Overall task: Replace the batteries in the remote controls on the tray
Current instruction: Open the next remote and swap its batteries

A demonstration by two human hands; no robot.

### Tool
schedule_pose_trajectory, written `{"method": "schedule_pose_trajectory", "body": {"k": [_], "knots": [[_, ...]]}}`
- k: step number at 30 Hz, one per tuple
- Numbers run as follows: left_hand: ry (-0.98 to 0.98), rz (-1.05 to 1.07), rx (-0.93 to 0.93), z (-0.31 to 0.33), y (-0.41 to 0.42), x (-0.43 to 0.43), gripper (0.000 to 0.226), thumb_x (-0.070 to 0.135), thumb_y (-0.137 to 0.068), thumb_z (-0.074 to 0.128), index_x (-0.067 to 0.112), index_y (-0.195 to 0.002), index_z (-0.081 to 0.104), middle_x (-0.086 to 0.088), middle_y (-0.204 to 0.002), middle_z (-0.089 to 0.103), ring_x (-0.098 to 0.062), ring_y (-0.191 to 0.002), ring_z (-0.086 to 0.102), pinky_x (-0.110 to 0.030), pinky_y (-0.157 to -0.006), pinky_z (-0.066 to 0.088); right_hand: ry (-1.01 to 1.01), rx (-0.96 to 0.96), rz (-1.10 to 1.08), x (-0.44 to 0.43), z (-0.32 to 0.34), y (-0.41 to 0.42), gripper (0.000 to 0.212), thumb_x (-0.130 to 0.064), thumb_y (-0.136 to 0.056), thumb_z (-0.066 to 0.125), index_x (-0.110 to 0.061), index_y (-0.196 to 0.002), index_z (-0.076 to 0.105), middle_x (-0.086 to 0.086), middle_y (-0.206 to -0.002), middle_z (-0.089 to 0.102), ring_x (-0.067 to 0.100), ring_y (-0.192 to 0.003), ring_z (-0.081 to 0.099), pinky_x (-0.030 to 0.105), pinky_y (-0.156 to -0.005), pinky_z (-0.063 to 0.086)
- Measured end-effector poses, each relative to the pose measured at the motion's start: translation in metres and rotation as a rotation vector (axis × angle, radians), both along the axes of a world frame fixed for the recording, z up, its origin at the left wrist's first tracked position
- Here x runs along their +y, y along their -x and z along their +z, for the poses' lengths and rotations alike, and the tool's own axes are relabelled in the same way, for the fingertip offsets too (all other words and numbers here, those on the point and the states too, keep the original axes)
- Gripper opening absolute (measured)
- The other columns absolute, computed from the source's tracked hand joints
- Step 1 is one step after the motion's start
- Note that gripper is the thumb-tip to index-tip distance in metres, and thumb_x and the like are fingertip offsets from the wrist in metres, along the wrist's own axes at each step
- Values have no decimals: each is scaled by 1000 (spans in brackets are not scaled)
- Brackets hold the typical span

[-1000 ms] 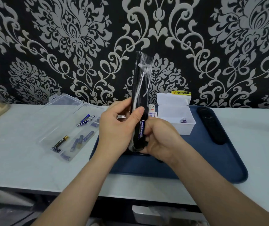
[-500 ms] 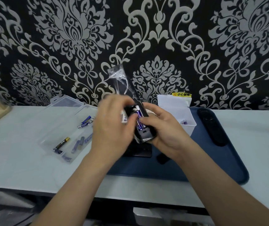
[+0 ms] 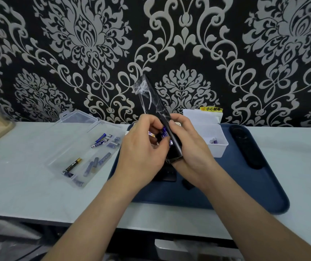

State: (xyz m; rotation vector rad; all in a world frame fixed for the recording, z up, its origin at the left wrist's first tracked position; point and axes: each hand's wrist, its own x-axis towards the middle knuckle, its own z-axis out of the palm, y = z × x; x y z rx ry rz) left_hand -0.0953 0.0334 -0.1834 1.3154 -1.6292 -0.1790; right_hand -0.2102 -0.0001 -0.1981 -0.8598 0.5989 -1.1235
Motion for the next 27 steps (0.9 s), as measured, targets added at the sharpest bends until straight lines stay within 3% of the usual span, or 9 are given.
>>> {"method": "schedule_pose_trajectory", "body": {"k": [4, 8, 10, 12, 15, 16, 19, 23, 27], "knots": [[6, 1, 48, 5, 0, 0, 22, 11, -82, 68, 20, -92, 51, 10, -85, 61, -11, -73, 60, -16, -64, 45, 54, 61, -54, 4, 0, -5, 28, -23, -105, 42, -19, -130, 54, 4, -109, 72, 18, -97, 69, 36, -87, 55], [9, 33, 75, 6, -2, -4, 17, 10, -85, 65, 19, -90, 53, 11, -81, 60, -7, -75, 58, -12, -64, 43, 143, 246, -149, 6, 0, -17, 52, -41, -95, 48, -15, -140, 52, 6, -136, 60, 20, -129, 55, 45, -112, 39], [8, 40, 65, 4, -2, -6, 15, 6, -86, 63, 16, -90, 53, 12, -80, 58, -2, -79, 56, -7, -66, 40, 173, 294, -188, 7, -2, -19, 52, -40, -93, 48, -16, -139, 54, 3, -137, 60, 17, -130, 54, 43, -113, 38], [2, 34, 71, 3, -2, -8, 17, 3, -87, 61, 17, -90, 52, 12, -81, 58, -2, -79, 55, -7, -67, 40, 191, 312, -233, 8, -4, -20, 38, -32, -98, 46, -21, -133, 59, -2, -133, 62, 10, -127, 55, 36, -112, 40], [-12, 23, 82, 2, -1, -10, 22, -2, -87, 58, 19, -91, 51, 13, -81, 56, 1, -78, 53, -6, -69, 38, 201, 316, -255, 7, -6, -20, 27, -19, -104, 43, -33, -108, 65, -13, -115, 68, -1, -115, 60, 22, -104, 43], [-15, 23, 80, 2, -1, -10, 24, -3, -87, 56, 20, -91, 51, 14, -81, 56, 2, -77, 53, -6, -69, 37, 204, 327, -259, 6, -7, -20, 25, -22, -103, 44, -30, -114, 65, -10, -120, 67, 0, -118, 59, 24, -106, 43], [1, 2, 60, 1, -1, -11, 23, -1, -89, 50, 22, -94, 52, 13, -86, 56, 3, -79, 51, -6, -72, 36, 199, 330, -260, 5, -6, -22, 50, -38, -92, 47, -16, -137, 55, 2, -137, 60, 13, -129, 53, 39, -113, 39], [-10, -32, 23, 4, -3, -12, 22, 6, -86, 60, 20, -102, 61, 7, -85, 51, -2, -80, 50, -6, -71, 38, 161, 248, -218, 1, -7, -20, 37, -27, -96, 44, -13, -123, 64, 11, -122, 68, 25, -121, 60, 51, -109, 42], [-55, 14, 122, 8, -2, -14, 26, 8, -79, 72, 28, -95, 69, 6, -92, 59, -6, -74, 58, -16, -72, 50, 95, 116, -209, 0, -6, -17, 31, -22, -100, 45, -10, -120, 66, 15, -120, 69, 28, -119, 62, 49, -109, 43]]}}
